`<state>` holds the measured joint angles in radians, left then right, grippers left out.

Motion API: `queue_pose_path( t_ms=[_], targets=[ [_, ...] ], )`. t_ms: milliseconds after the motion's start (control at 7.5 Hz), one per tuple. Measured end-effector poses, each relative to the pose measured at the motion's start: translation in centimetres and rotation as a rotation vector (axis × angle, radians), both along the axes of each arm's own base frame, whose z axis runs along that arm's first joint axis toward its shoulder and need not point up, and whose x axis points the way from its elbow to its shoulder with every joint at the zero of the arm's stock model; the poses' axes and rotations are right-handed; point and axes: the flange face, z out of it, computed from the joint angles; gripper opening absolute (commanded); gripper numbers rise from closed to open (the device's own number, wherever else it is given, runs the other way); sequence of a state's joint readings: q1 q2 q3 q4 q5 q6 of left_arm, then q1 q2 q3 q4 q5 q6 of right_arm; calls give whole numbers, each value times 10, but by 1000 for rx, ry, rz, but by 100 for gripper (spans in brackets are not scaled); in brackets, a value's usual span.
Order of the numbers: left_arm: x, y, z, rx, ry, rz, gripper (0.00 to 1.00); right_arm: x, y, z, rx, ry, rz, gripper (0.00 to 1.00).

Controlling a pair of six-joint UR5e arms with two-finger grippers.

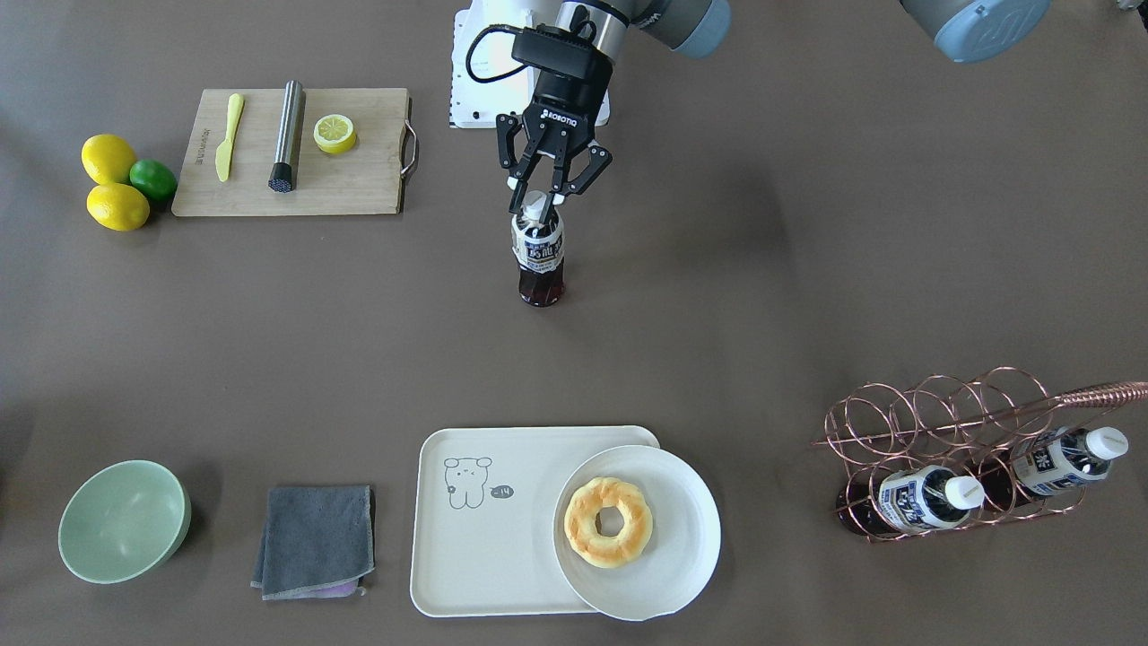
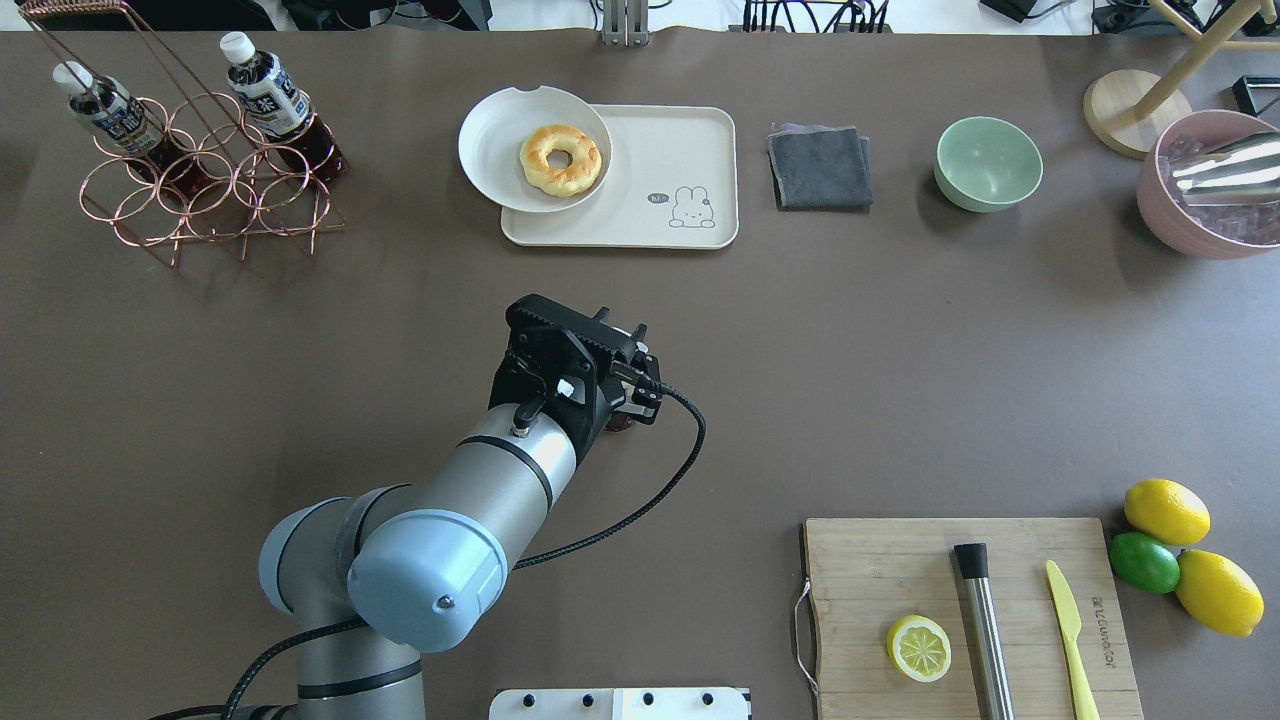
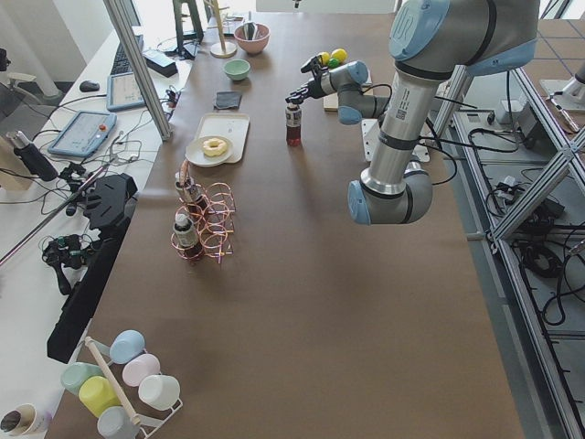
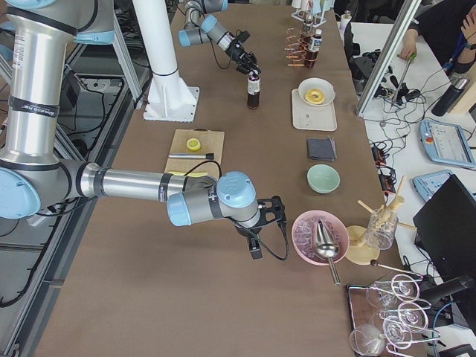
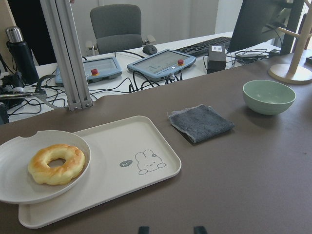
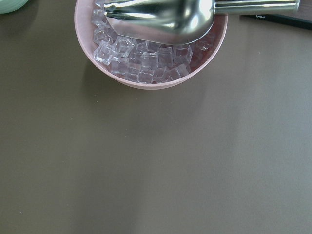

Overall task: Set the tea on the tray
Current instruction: 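Carry the bottle toward the table center and set it upright, release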

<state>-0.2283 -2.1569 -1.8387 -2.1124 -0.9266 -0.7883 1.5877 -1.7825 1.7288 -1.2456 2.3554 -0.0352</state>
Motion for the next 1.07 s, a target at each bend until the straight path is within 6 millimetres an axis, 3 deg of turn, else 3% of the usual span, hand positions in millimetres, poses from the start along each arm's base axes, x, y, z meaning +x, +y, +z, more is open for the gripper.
queue_pose_path(
  t_ms=[267,667,800,933,1067],
  targets=[
    [-8,-1,-5,6,12,-5,98,0,1,0,-1,-2,0,100],
    [-66,-7,-40,28,127,-38,97,-1,0,-2,2,-7,-1,100],
    [-83,-15,-39,-2,178,-52,97,-1,-1,-6,-1,-19,6,100],
    [-99,-29,-23,-50,204,-41,98,-3,-8,-16,-1,-44,18,100],
    [-124,-44,7,-97,192,-18,99,-6,-16,-27,-6,-69,32,100]
  ],
)
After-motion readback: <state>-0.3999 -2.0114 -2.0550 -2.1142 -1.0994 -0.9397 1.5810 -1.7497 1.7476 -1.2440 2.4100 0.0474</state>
